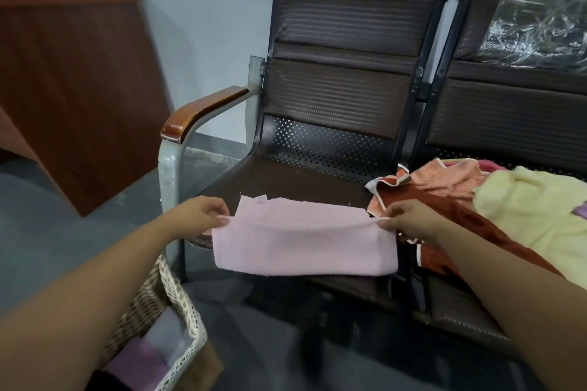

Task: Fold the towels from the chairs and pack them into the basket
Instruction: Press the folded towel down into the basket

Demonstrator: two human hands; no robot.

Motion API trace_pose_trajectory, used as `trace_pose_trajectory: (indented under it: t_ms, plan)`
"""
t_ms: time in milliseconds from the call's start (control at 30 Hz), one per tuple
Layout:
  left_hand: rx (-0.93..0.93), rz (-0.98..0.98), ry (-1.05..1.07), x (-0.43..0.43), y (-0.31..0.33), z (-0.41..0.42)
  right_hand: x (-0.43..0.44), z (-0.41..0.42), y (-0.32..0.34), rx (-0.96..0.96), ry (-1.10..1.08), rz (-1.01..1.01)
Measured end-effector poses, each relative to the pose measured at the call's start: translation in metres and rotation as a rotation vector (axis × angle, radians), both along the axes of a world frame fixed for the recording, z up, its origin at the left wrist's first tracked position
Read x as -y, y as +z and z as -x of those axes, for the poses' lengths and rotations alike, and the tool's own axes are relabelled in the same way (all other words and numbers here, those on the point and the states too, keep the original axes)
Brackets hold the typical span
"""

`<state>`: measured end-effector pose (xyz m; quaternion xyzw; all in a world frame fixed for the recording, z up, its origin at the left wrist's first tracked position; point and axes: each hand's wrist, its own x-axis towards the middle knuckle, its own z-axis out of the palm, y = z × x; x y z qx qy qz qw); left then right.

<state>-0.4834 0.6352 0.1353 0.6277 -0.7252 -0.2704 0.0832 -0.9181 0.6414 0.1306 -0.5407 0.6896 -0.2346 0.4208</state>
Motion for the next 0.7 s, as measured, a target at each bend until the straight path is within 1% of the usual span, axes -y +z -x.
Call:
trace_pose_trajectory:
  t_ms: [67, 133, 233, 333, 400, 433, 500, 567, 633, 700]
  plan:
    - [-0.020, 0.076, 0.095, 0.016, 0.000, 0.002, 0.015, -0.001, -0.003, -0.154, -0.007, 0.107]
    - [-0.058, 0.145, 0.182, 0.038, 0.001, 0.006, 0.034, -0.002, -0.005, -0.254, -0.002, 0.154]
    - [-0.093, 0.207, 0.247, 0.072, 0.003, 0.020, 0.069, -0.004, -0.010, -0.302, -0.056, 0.208]
    - [-0.117, 0.273, 0.308, 0.106, -0.007, 0.033, 0.101, -0.008, -0.020, -0.297, -0.138, 0.237]
    - [-0.118, 0.251, 0.359, 0.125, -0.024, 0.040, 0.118, -0.011, -0.037, -0.297, -0.214, 0.231]
    - [-0.106, 0.208, 0.388, 0.132, -0.036, 0.041, 0.123, -0.015, -0.047, -0.324, -0.216, 0.233]
    - [-0.054, 0.121, 0.407, 0.135, -0.060, 0.044, 0.123, -0.032, -0.065, -0.402, -0.124, 0.254]
    - [0.017, 0.086, 0.380, 0.134, -0.080, 0.045, 0.114, -0.056, -0.081, -0.418, 0.010, 0.272]
    - [0.065, 0.088, 0.377, 0.135, -0.089, 0.043, 0.099, -0.083, -0.094, -0.413, 0.177, 0.255]
    - [0.071, 0.034, 0.415, 0.135, -0.087, 0.045, 0.086, -0.106, -0.107, -0.467, 0.337, 0.252]
